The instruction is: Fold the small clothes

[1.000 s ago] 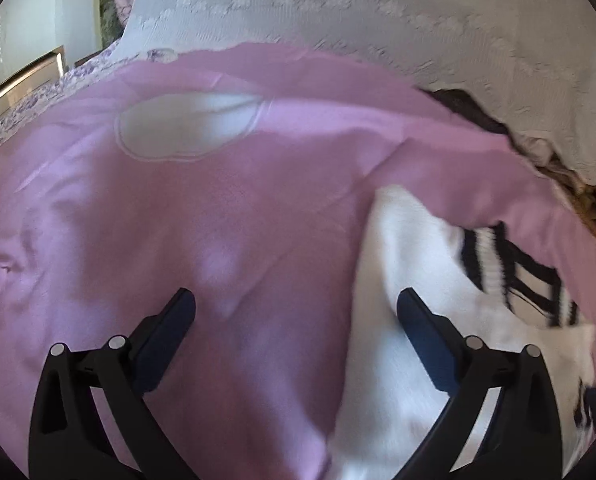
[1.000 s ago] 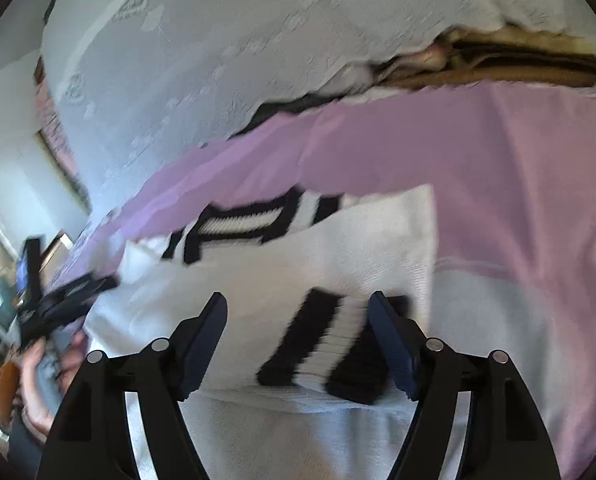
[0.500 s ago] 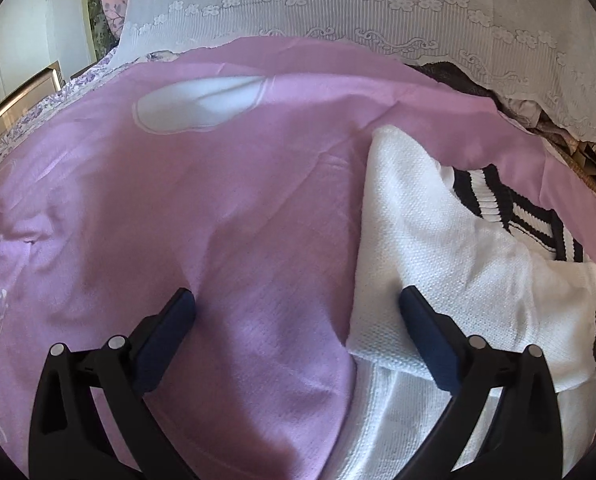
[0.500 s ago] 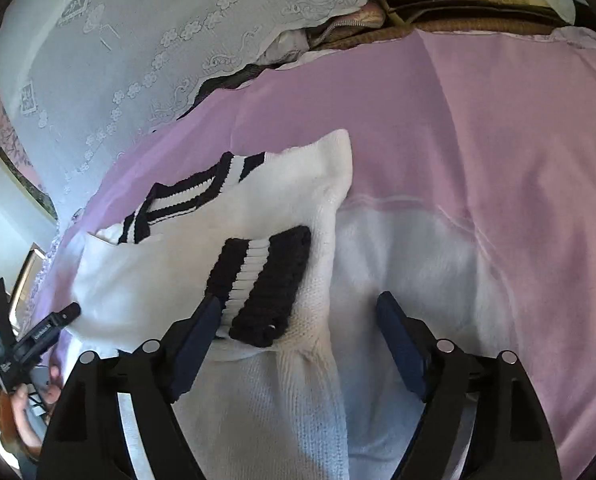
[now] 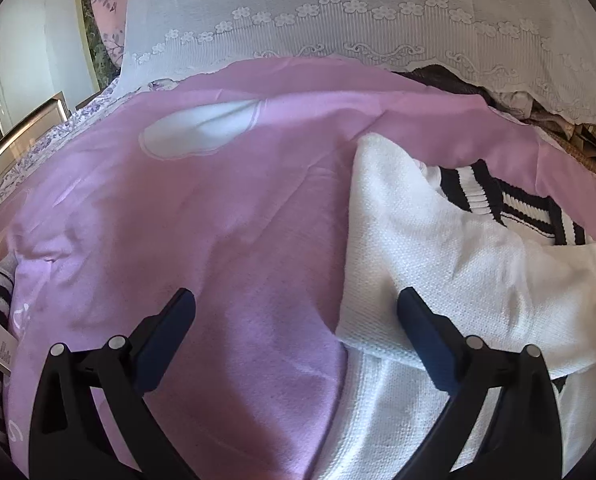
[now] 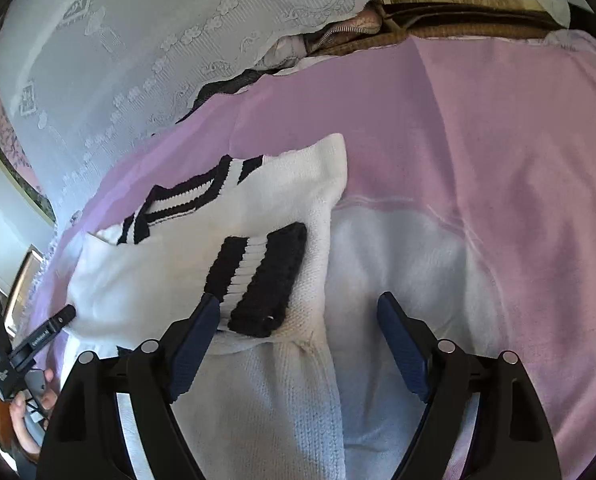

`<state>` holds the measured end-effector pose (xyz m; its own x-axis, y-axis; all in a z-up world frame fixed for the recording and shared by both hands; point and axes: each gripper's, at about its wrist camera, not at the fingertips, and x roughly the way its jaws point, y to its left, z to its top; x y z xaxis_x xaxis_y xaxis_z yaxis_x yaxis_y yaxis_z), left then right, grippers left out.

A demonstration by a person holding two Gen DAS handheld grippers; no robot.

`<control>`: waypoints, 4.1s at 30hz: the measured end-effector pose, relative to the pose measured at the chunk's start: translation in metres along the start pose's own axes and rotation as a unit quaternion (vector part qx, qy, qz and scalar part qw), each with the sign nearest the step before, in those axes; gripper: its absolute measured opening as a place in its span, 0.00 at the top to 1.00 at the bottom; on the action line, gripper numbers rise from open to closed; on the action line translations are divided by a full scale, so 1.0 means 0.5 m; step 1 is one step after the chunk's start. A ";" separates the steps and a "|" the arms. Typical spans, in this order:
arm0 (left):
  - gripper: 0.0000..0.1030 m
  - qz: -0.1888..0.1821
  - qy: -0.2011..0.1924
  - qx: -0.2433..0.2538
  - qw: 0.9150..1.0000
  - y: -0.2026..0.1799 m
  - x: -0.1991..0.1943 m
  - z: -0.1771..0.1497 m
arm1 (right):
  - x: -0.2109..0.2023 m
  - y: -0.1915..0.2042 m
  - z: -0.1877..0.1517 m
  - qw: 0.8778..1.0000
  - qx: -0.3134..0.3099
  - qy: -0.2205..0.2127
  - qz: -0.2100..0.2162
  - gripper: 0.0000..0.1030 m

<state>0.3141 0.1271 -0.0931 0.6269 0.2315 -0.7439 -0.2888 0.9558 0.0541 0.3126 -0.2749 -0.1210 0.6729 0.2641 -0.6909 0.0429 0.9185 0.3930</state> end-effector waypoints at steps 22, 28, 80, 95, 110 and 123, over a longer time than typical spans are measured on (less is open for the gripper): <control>0.04 -0.015 -0.035 -0.018 0.999 0.017 -0.057 -0.035 | -0.055 -0.026 -0.039 0.998 0.028 -0.042 0.027 0.18; 0.04 -0.033 -0.038 -0.012 0.999 0.014 -0.088 -0.070 | -0.064 -0.034 -0.077 1.000 0.010 -0.023 0.017 0.19; 0.04 -0.400 0.095 0.100 0.906 0.107 -0.318 -0.413 | -0.291 -0.023 -0.412 0.960 -0.034 0.104 0.257 0.44; 0.04 -0.390 0.117 0.103 0.908 0.101 -0.334 -0.438 | -0.291 -0.037 -0.419 0.955 -0.013 0.113 0.275 0.52; 0.63 -0.482 0.119 0.005 0.868 0.108 -0.282 -0.423 | -0.295 -0.024 -0.428 0.961 -0.028 0.099 0.256 0.64; 0.75 -0.446 0.113 0.018 0.887 0.084 -0.290 -0.427 | -0.324 -0.012 -0.431 0.969 -0.046 0.047 0.238 0.89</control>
<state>0.0565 0.0950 -0.1252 0.4315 -0.6595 -0.6155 0.2755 0.7461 -0.6062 0.0444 -0.2599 -0.1422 0.5300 0.6857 -0.4989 -0.3248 0.7076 0.6275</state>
